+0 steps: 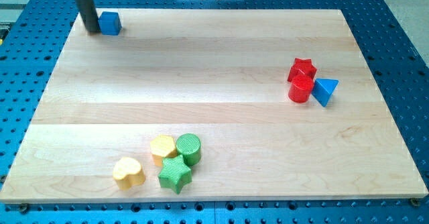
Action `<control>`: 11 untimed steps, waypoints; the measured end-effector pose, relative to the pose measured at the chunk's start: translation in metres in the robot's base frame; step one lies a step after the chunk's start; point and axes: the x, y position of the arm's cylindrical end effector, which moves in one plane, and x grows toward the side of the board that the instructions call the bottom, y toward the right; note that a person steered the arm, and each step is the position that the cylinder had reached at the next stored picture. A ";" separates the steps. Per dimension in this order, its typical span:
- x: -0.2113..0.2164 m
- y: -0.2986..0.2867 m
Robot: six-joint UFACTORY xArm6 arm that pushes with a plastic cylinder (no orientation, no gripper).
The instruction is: Push the blue cube to the left side of the red circle
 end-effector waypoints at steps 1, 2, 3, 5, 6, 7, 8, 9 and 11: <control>0.047 0.021; 0.014 -0.016; -0.057 -0.004; 0.016 0.178; 0.052 0.238; 0.023 0.205; 0.021 0.261; 0.074 0.303; 0.073 0.284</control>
